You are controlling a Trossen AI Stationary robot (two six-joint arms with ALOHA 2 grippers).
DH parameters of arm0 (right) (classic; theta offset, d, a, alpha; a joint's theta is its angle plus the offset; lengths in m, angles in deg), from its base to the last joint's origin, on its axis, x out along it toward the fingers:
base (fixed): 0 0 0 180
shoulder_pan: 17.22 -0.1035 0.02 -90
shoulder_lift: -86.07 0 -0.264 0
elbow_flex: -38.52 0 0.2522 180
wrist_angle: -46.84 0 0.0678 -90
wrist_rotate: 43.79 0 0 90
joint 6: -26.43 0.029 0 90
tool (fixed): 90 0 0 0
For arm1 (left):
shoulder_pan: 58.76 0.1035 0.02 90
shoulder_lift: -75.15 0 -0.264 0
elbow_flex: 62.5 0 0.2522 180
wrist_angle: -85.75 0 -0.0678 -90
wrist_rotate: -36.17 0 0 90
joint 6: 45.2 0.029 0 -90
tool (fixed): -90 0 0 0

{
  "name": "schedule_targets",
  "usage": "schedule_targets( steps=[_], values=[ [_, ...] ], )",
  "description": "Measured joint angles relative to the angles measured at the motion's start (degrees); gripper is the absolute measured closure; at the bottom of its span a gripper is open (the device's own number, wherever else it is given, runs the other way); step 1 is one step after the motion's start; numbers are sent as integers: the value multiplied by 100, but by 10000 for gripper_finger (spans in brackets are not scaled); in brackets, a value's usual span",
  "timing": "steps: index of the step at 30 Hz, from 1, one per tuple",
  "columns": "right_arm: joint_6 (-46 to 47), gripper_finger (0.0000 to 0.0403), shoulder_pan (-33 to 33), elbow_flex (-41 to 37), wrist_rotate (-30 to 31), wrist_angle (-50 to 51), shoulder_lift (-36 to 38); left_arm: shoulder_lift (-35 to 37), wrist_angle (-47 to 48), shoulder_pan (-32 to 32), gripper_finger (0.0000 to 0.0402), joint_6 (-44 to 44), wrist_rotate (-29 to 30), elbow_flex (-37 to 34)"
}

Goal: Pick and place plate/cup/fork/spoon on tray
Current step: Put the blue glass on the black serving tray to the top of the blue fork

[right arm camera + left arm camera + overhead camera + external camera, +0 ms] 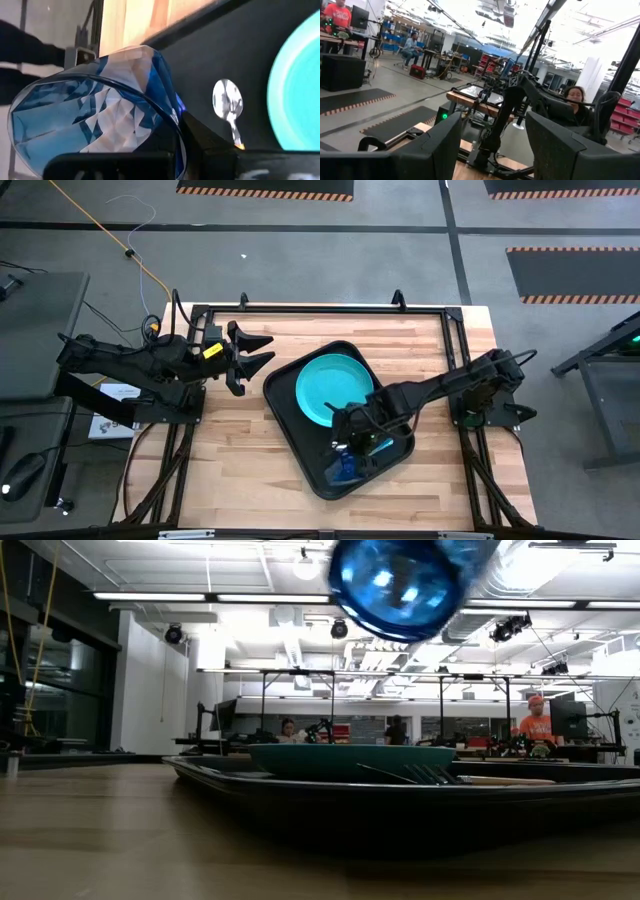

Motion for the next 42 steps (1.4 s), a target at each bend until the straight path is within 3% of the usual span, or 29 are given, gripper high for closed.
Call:
schedule_targets(
  steps=[8,18,42],
  values=[
    [-116,403,-218,9,497,-95,-299,0,-4,0,192,-4,27,0],
    [-108,403,-237,9,437,-692,-910,0,-4,-2,192,-9,153,0],
    [164,397,-234,4,631,-182,-1010,0,-2,0,192,-11,153,0]
  ],
)
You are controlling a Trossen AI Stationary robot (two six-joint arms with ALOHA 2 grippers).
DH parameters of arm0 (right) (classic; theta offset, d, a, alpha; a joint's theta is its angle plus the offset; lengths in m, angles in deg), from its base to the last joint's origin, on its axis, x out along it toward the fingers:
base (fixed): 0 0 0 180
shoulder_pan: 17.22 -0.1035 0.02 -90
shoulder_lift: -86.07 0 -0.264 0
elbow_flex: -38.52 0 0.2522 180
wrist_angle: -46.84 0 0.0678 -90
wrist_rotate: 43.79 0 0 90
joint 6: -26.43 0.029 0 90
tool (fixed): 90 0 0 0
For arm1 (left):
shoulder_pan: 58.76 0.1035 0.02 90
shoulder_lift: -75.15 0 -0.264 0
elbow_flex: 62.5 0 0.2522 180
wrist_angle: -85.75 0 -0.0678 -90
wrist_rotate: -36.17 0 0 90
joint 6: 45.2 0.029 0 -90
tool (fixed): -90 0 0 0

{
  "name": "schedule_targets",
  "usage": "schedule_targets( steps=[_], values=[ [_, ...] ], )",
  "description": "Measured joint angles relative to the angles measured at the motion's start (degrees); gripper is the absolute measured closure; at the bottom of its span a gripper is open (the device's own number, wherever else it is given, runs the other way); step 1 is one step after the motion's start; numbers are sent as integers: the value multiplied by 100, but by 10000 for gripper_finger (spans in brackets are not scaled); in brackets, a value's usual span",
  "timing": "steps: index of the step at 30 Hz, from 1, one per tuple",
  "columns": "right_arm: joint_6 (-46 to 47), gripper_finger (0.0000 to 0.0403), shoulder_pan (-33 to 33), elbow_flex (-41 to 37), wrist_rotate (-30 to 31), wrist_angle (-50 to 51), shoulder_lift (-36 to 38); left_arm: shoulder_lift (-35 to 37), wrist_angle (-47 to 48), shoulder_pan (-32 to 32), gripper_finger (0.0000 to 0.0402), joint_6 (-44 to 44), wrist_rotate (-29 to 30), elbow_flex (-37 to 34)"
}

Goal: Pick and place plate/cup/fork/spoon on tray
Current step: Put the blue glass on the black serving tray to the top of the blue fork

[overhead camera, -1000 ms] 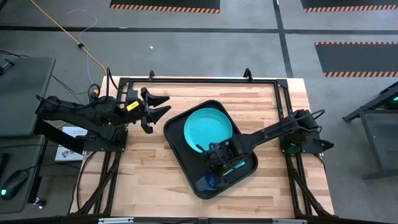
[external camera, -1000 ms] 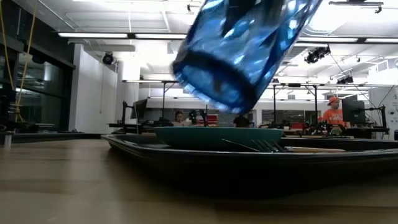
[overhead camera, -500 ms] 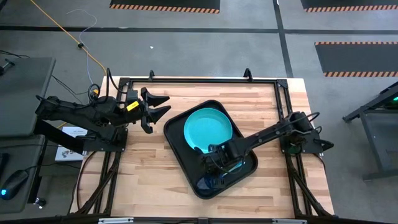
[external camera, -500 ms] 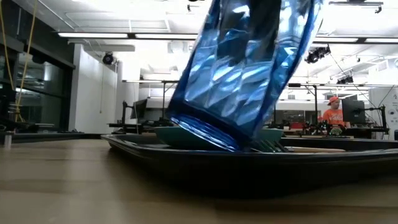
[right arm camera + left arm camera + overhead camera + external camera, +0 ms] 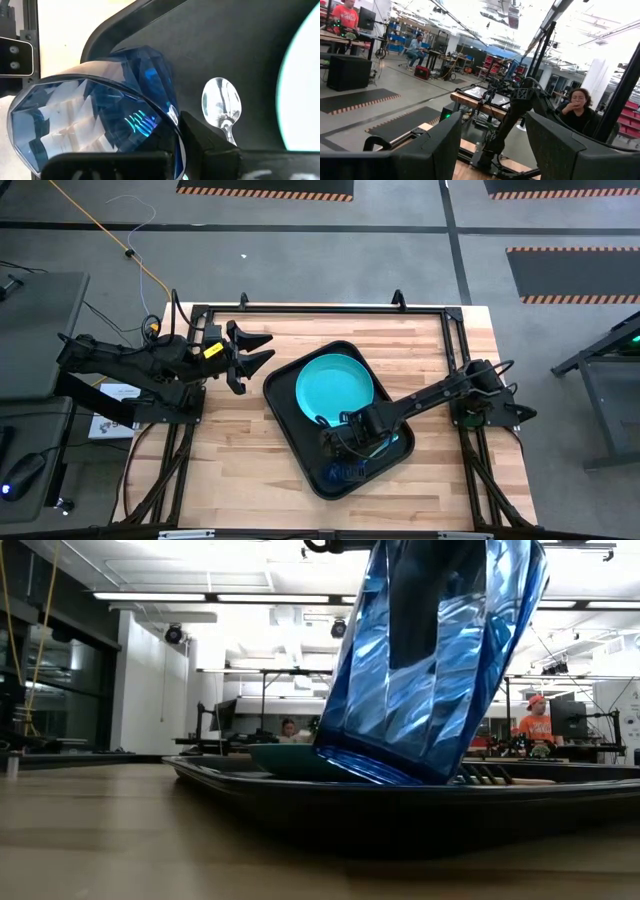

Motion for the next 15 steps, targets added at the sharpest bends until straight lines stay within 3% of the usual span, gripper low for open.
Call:
schedule_targets(
  steps=[7,15],
  values=[
    [-22,382,0,0,-99,-84,0,0,-1,-1,192,0,0,0],
    [-168,304,-2,0,-114,-184,2,0,0,-2,192,6,-8,0]
  ],
)
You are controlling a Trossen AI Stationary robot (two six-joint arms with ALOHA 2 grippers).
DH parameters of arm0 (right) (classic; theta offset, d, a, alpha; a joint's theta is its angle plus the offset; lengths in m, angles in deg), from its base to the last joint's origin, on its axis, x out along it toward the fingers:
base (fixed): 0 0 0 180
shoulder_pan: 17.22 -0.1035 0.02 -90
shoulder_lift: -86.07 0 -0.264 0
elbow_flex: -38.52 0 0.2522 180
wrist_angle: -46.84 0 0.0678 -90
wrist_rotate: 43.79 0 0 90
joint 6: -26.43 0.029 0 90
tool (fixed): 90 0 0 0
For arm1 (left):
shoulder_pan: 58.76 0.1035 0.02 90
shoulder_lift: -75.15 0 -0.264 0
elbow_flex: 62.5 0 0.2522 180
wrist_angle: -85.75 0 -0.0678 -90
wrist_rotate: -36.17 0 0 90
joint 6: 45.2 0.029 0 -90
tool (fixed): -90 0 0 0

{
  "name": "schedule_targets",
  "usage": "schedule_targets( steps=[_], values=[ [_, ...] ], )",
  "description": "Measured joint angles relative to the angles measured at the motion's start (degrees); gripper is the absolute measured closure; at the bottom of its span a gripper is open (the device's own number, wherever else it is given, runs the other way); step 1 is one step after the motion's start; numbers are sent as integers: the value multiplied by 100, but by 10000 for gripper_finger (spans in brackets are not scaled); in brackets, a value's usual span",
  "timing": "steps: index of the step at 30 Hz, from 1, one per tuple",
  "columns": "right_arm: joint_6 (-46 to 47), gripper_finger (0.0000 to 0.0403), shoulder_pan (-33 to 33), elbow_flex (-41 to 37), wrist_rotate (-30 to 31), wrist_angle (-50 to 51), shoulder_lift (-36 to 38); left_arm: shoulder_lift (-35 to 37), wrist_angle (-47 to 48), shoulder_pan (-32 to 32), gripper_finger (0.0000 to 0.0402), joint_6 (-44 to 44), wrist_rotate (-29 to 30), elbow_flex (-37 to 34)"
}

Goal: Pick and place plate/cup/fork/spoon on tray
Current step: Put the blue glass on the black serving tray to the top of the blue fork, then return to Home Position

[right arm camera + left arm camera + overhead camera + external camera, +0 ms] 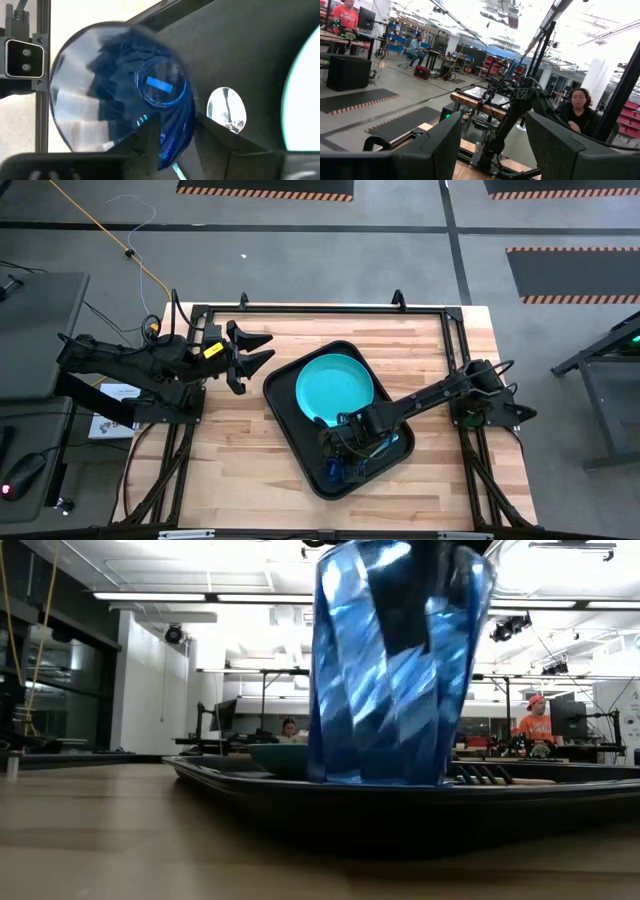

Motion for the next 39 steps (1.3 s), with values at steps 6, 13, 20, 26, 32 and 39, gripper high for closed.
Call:
schedule_targets(
  steps=[6,13,20,26,32,39],
  values=[
    [4,258,2,0,43,-20,2,0,0,1,192,3,-5,0],
    [-2,234,16,-4,45,-41,143,2,4,2,192,5,-12,0],
    [-331,233,44,-4,115,34,597,2,26,2,192,7,-16,0],
    [-365,233,44,-4,128,554,1210,2,27,2,192,10,-16,0],
    [-251,233,15,-4,367,1141,1716,2,42,2,192,10,-16,0],
    [-238,233,-9,-4,737,1606,1963,2,44,2,192,10,-14,0]
  ],
)
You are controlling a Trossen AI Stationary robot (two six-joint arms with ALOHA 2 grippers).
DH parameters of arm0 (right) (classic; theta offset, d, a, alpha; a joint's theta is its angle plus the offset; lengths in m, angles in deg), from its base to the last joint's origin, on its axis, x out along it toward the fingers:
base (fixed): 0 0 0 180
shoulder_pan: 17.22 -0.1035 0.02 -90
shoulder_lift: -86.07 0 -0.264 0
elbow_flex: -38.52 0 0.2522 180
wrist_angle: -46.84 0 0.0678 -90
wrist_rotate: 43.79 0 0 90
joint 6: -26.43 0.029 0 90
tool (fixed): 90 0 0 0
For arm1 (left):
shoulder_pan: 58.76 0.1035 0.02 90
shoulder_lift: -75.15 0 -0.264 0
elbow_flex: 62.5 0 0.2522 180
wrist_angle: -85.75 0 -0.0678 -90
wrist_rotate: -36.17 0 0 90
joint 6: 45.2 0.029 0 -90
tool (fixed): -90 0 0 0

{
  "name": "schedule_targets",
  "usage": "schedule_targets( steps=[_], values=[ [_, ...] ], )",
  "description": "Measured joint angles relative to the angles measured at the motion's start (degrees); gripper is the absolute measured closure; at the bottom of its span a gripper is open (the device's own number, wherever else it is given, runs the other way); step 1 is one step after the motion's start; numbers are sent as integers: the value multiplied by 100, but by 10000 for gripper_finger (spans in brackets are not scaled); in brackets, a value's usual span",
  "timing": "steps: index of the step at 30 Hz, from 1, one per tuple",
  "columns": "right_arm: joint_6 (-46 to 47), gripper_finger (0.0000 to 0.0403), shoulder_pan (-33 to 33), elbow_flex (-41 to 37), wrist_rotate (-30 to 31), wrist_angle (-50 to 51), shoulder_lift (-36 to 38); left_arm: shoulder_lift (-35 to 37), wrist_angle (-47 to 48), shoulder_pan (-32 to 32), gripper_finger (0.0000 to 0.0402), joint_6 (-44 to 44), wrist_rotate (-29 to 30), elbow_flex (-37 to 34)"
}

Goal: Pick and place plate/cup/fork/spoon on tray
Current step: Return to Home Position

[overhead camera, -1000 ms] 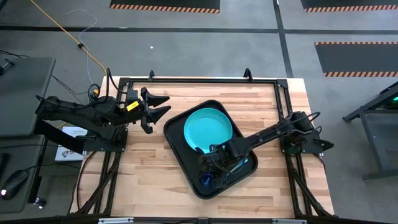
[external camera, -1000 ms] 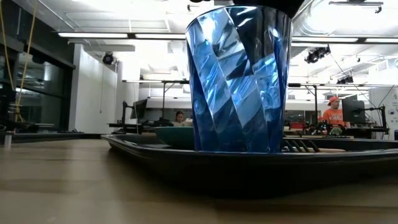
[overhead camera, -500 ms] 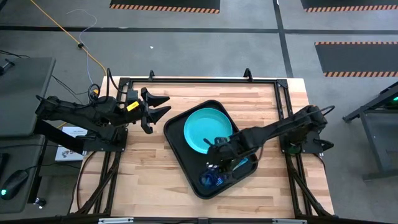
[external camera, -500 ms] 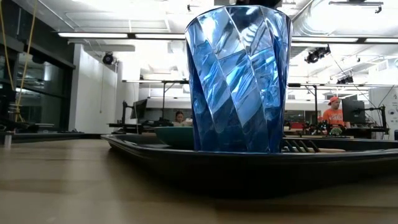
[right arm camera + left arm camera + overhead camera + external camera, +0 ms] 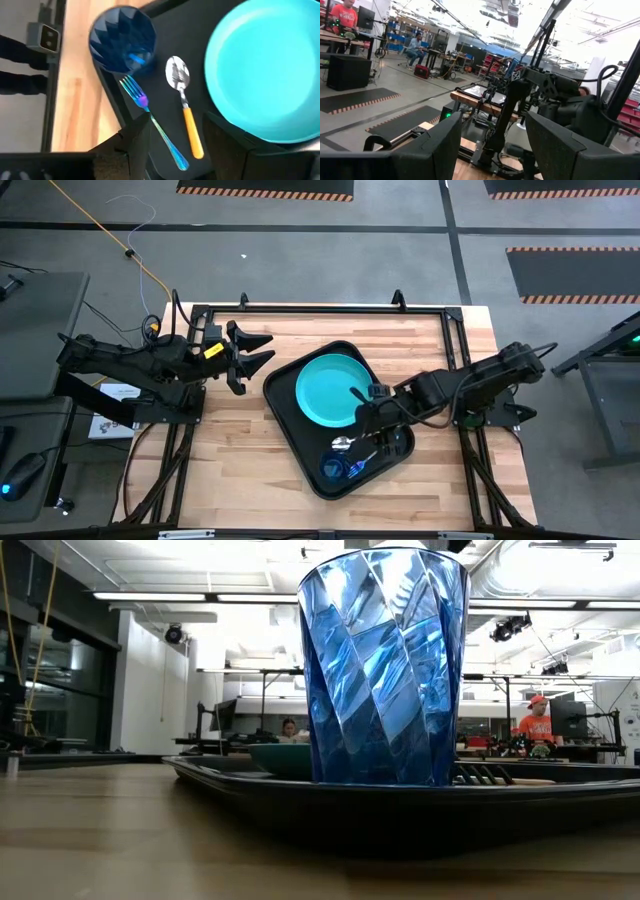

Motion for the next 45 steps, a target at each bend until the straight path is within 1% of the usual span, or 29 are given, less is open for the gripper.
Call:
schedule_targets(
  steps=[3,6,9,12,15,17,20,22,24,27,30,32,34,38,45],
  values=[
    [-15,233,-3,0,145,154,12,0,0,0,192,0,0,0],
    [-17,233,-24,-4,148,325,10,0,0,0,192,0,0,0],
    [150,233,-66,-370,73,295,159,0,2,0,192,2,0,1],
    [684,233,-193,-1235,-142,-57,677,0,4,0,192,6,0,2],
    [1664,233,-443,-2379,-217,-743,1397,0,4,0,192,4,1,2],
    [2414,233,-655,-3054,-174,-1444,1936,0,9,0,192,4,0,2],
    [3288,233,-965,-3883,222,-2497,2634,0,39,0,192,4,0,2],
    [3550,233,-1114,-4253,643,-2993,3024,0,38,0,192,7,0,2],
    [3684,233,-1189,-4494,1151,-3259,3339,0,41,0,192,7,1,2],
    [3663,233,-1184,-4679,1864,-3398,3718,0,44,0,192,4,0,2],
    [3345,233,-1097,-4750,2504,-3593,4022,0,44,0,192,4,0,2],
    [3054,233,-980,-4765,2744,-3736,4181,0,45,0,192,5,0,2],
    [2748,233,-817,-4765,2789,-3886,4331,0,43,0,192,4,0,2],
    [2337,233,-500,-4765,2670,-4098,4604,0,46,0,192,4,0,2],
    [1722,233,-165,-4765,2599,-4593,4922,0,46,0,192,4,0,2]
  ],
)
